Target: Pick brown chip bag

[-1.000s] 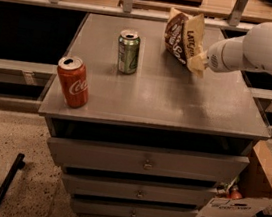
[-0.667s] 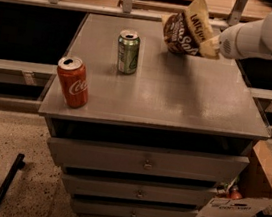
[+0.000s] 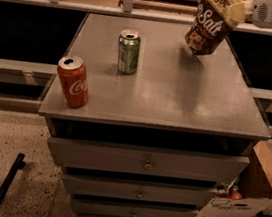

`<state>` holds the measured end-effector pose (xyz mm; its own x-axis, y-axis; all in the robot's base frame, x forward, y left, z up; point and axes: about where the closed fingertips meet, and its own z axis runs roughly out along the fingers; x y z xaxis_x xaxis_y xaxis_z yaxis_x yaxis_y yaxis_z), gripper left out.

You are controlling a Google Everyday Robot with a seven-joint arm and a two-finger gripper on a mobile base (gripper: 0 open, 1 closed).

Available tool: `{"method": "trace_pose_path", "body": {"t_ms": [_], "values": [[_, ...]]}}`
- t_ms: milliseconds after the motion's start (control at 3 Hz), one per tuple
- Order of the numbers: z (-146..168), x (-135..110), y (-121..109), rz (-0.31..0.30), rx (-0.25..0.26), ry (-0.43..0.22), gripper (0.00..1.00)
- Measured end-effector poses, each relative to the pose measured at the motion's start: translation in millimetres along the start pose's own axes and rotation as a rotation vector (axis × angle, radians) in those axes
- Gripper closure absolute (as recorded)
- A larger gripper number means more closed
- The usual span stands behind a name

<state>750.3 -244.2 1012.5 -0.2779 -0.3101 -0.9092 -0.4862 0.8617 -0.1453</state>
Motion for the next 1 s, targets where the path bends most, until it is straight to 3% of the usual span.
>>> {"method": "trace_pose_path", "body": {"t_ms": [333, 1000], "values": [[-30.1, -38.3, -14.3, -0.012, -0.01, -0.075, 1.0], [-98.3, -99.5, -2.2, -0.152, -0.075, -0.207, 1.0]]}}
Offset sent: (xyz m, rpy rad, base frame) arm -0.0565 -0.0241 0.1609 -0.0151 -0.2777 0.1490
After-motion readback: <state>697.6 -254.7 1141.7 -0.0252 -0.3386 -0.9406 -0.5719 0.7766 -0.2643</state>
